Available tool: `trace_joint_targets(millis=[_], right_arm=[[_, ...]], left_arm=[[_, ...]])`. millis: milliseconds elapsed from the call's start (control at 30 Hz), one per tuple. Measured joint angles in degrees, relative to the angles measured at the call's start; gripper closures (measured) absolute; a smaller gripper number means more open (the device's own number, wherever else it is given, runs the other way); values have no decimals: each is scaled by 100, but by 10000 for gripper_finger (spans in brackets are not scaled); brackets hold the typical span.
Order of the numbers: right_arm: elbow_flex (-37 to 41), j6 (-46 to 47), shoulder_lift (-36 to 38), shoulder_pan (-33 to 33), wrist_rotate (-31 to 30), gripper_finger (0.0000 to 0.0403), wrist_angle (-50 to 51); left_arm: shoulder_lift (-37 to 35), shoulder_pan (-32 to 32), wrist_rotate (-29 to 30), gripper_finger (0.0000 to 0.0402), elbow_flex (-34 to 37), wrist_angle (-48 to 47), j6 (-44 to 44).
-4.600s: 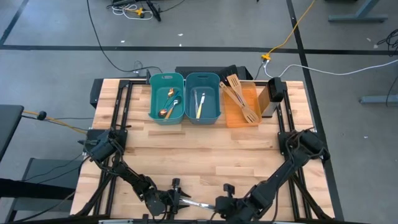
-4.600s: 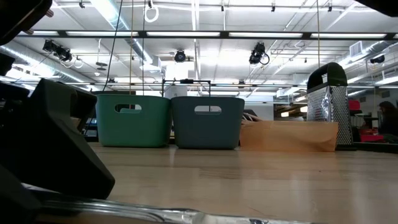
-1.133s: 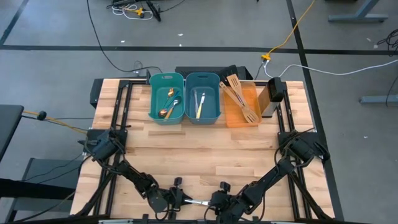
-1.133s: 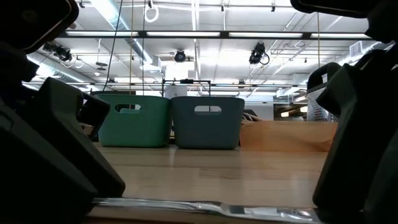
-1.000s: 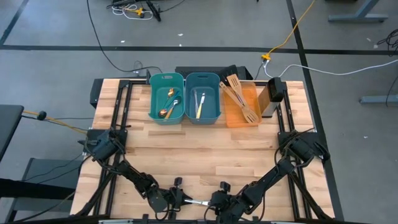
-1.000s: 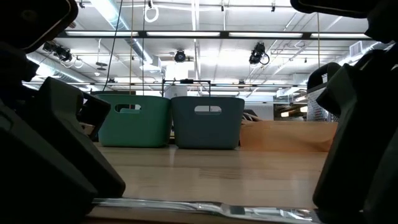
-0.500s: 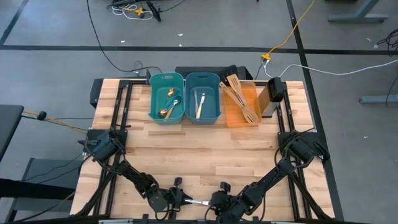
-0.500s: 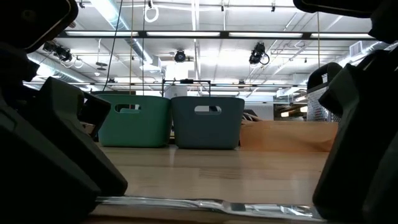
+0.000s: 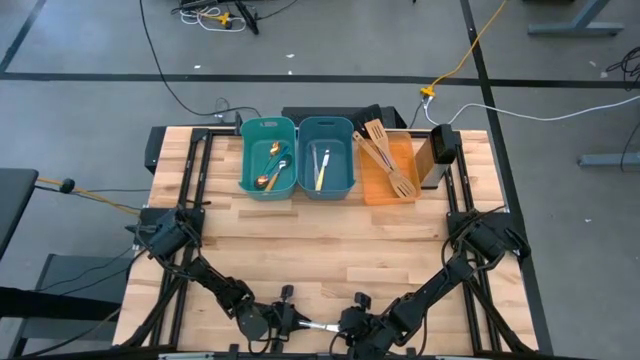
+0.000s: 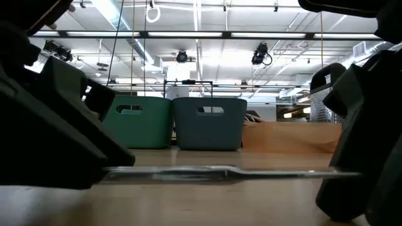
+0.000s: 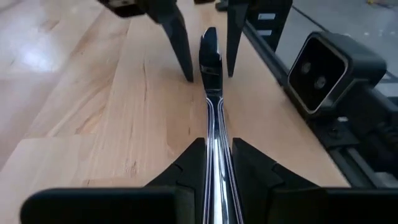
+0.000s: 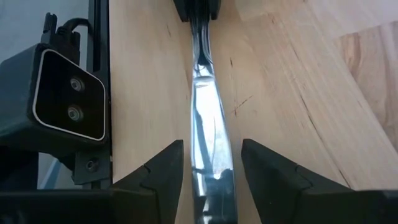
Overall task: Pick & Place Kitchen Items
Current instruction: Put the silver table knife into the blue bin
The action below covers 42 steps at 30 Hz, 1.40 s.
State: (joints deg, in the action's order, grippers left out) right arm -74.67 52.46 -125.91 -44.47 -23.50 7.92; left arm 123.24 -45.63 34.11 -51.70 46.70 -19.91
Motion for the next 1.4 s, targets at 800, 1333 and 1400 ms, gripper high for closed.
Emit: trace_joint_targets(millis=[800,1333,1400], right_arm=[[2,127,-11,1,-26,319,-105],[22,22,69,6,56,319,-111],[23,-32,126,17,84,319,-87]], left_arm=[[-23,-13,-76,332,7,122,110],[-136,-26,-104,240,-22,180,239],[-234,-47,-75,245,-15,128,376]])
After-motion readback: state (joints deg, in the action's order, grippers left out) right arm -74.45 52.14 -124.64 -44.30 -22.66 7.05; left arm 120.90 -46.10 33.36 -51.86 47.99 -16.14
